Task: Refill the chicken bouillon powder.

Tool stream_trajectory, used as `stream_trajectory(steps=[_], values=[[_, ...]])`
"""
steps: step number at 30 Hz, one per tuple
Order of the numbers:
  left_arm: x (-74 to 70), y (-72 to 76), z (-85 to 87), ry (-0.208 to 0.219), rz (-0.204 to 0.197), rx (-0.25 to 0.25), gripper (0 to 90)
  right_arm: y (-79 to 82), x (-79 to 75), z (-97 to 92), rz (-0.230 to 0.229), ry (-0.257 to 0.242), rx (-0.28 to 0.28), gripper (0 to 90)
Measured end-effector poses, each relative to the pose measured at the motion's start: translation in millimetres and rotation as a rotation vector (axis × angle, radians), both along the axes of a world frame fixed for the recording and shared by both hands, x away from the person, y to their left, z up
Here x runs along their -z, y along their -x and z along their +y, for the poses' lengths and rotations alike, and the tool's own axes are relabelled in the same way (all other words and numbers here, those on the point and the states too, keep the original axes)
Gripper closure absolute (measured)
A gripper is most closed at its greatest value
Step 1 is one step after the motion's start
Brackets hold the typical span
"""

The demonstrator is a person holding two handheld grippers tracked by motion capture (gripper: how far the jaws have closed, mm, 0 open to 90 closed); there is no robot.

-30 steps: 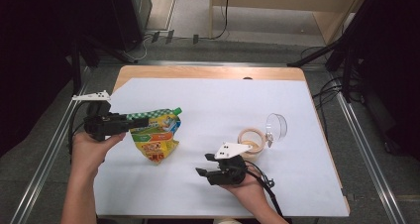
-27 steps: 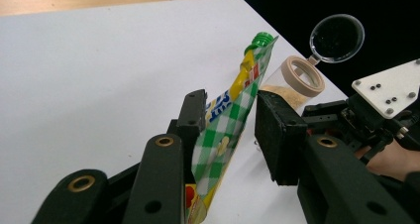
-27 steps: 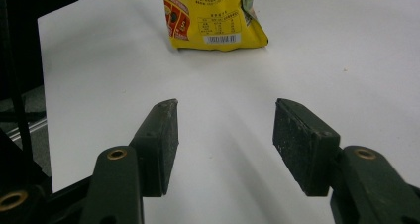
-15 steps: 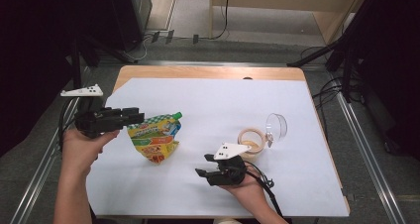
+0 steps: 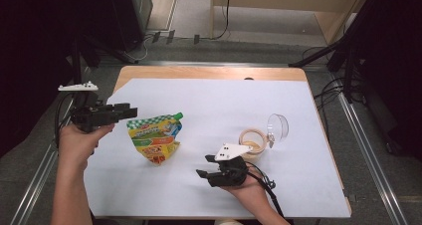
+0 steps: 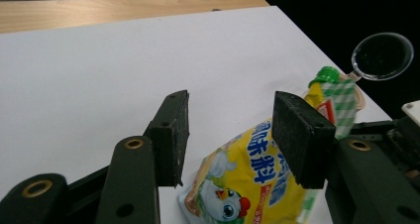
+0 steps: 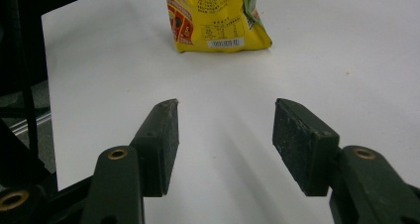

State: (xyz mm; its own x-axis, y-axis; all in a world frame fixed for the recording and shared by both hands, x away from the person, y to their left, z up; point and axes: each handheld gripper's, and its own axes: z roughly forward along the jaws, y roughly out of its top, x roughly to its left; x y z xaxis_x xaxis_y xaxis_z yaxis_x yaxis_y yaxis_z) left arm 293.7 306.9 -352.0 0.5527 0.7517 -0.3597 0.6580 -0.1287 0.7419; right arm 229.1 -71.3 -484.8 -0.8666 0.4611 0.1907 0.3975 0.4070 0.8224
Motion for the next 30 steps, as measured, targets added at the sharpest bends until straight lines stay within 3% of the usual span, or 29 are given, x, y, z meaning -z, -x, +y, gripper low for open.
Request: stream_trajectory(steps=[10,24,30], values=[[16.8,-7.9,3.0,-0.006,0.013,-0.017,48.0,0.6,-8.4,-4.1,-0.005,-0.010,0.005,45.7],[40.1,-18.3,-1.7,-0.028,0.040,-0.001,47.3,-1.8,-38.5,-19.0,-0.007,-0.027,0.015,46.5],[53.3,-20.2,-8.0,-0.078,0.058,0.022,46.6,-5.8,-49.2,-28.5,-0.012,-0.037,0.025,46.5]])
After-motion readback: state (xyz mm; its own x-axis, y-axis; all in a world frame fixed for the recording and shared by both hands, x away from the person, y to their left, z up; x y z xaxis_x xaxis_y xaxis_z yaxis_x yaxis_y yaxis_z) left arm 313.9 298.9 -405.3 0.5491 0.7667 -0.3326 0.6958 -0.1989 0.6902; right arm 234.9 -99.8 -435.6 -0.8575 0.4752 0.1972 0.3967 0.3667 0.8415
